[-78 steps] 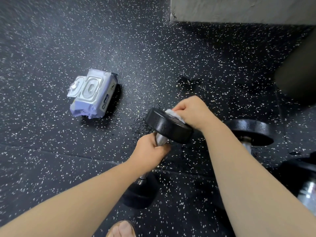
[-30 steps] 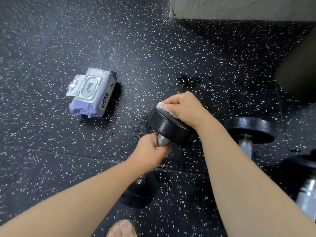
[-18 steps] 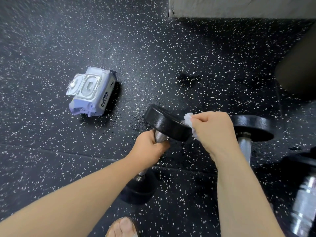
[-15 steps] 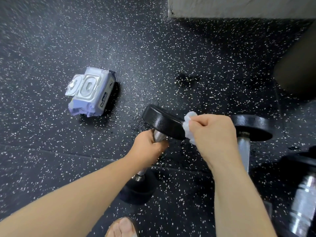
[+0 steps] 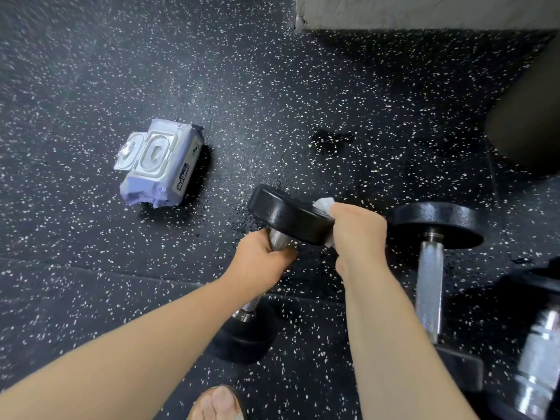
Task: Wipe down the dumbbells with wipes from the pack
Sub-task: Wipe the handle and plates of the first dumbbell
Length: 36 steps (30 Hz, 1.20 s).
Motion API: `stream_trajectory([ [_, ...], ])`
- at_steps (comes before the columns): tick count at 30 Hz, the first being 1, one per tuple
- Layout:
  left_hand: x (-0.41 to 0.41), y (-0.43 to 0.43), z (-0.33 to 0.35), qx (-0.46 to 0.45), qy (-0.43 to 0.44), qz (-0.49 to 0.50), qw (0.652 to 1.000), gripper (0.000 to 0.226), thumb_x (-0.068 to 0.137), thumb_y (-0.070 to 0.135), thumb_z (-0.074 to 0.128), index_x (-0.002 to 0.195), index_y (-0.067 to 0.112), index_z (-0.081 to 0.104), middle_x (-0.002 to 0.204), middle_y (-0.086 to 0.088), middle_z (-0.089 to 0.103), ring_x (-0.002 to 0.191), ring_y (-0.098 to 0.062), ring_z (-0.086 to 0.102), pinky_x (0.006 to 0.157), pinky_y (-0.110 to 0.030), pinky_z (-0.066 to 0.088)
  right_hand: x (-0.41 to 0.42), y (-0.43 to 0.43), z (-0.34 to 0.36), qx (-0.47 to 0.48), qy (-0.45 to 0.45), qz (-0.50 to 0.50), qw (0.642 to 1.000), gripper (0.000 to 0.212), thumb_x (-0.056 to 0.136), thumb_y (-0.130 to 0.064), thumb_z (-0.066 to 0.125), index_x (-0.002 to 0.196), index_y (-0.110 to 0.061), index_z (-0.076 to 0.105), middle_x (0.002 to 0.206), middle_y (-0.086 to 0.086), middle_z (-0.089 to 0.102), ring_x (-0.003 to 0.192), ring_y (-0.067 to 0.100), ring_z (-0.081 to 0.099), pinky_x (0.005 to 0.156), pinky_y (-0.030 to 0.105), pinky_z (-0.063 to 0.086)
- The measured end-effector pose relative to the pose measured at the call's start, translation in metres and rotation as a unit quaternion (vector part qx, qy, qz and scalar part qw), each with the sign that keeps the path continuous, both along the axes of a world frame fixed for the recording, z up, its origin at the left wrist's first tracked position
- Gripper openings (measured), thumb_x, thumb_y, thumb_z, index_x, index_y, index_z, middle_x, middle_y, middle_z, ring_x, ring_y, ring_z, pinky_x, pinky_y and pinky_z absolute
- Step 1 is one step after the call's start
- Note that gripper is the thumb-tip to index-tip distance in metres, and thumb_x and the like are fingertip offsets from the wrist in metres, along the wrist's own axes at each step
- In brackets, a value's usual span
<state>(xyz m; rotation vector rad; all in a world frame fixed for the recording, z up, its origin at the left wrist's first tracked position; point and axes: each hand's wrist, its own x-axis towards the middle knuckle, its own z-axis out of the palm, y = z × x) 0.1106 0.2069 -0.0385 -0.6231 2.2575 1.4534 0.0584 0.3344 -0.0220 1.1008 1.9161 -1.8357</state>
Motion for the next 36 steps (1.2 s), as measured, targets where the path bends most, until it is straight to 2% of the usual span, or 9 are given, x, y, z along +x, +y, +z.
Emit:
stream_trajectory([
  [3,0.004,-0.001,-0.001,-0.015,0.008,-0.004,1.0,0.033,0.08,0.009,0.064,0.056,0.015,0.041,0.045,0.006,0.041,0.043,-0.012,0.035,0.043,-0.021,0.03,0.027,-0.003,0.01,0.099,0.093,-0.001,0.991,0.035,0.079,-0.01,0.05,0.045,-0.015,0.05,0.044,-0.013,0.035,0.055,0.018,0.033,0.056,0.032,0.03],
  [7,0.001,0.001,0.0,-0.013,0.001,0.018,1.0,0.028,0.078,0.01,0.062,0.057,0.017,0.043,0.05,0.001,0.043,0.048,-0.016,0.038,0.05,-0.027,0.033,0.055,-0.004,0.018,0.091,0.145,-0.012,0.985,0.035,0.086,-0.017,0.054,0.053,-0.005,0.049,0.05,-0.007,0.046,0.053,0.016,0.038,0.054,0.032,0.033],
  [11,-0.005,-0.002,-0.002,0.027,-0.014,0.081,0.996,0.02,0.081,0.01,0.062,0.067,0.013,0.048,0.058,-0.005,0.038,0.053,-0.017,0.034,0.053,-0.03,0.032,0.074,0.002,0.016,0.016,0.106,0.011,0.994,0.024,0.09,-0.021,0.064,0.069,-0.015,0.075,0.053,-0.01,0.056,0.053,0.011,0.045,0.054,0.026,0.038],
  [16,-0.014,-0.013,-0.003,0.054,-0.067,0.113,0.99,0.012,0.081,0.011,0.062,0.074,0.012,0.052,0.063,-0.007,0.043,0.053,-0.018,0.038,0.059,-0.032,0.038,0.072,0.008,0.015,0.026,0.044,0.06,0.997,0.023,0.09,-0.017,0.062,0.072,-0.007,0.07,0.067,0.013,0.068,0.057,0.011,0.051,0.059,0.036,0.051],
  [21,-0.028,-0.015,-0.015,0.027,-0.101,0.069,0.992,0.017,0.083,0.02,0.065,0.074,0.011,0.053,0.061,-0.004,0.052,0.056,-0.019,0.048,0.064,-0.033,0.045,0.075,0.0,0.001,0.022,0.019,0.088,0.996,0.023,0.09,-0.02,0.062,0.071,-0.014,0.072,0.05,-0.005,0.051,0.045,0.011,0.04,0.049,0.025,0.035],
  [27,-0.038,-0.01,-0.022,-0.024,-0.136,0.029,0.99,0.027,0.086,0.029,0.065,0.075,0.008,0.054,0.059,-0.005,0.056,0.051,-0.017,0.049,0.063,-0.029,0.045,0.075,0.001,-0.011,0.015,0.022,0.084,0.996,0.016,0.089,-0.024,0.064,0.077,-0.02,0.073,0.053,-0.003,0.056,0.052,0.014,0.046,0.054,0.031,0.041],
  [31,-0.035,-0.013,-0.01,-0.113,-0.101,-0.063,0.986,0.032,0.089,0.038,0.059,0.088,0.006,0.055,0.069,-0.002,0.059,0.058,-0.013,0.051,0.056,-0.029,0.038,0.073,0.007,-0.009,0.01,0.024,0.091,0.996,0.015,0.091,-0.025,0.062,0.08,-0.023,0.073,0.065,0.005,0.065,0.059,0.014,0.051,0.06,0.032,0.045],
  [34,-0.028,-0.03,-0.001,-0.217,-0.025,-0.194,0.957,0.034,0.09,0.037,0.051,0.105,0.007,0.05,0.091,-0.005,0.057,0.088,-0.027,0.055,0.075,-0.037,0.044,0.074,0.012,-0.009,0.019,0.018,0.096,0.995,0.017,0.091,-0.024,0.062,0.079,-0.02,0.074,0.069,0.012,0.067,0.062,0.015,0.053,0.064,0.032,0.047],
  [36,-0.018,-0.046,0.009,-0.298,0.075,-0.293,0.906,0.046,0.083,0.02,0.05,0.127,0.007,0.047,0.115,-0.011,0.054,0.107,-0.034,0.051,0.092,-0.042,0.043,0.078,0.013,-0.008,0.013,0.003,0.097,0.995,0.019,0.091,-0.023,0.061,0.077,-0.017,0.074,0.061,0.009,0.06,0.059,0.016,0.049,0.062,0.033,0.045],
])
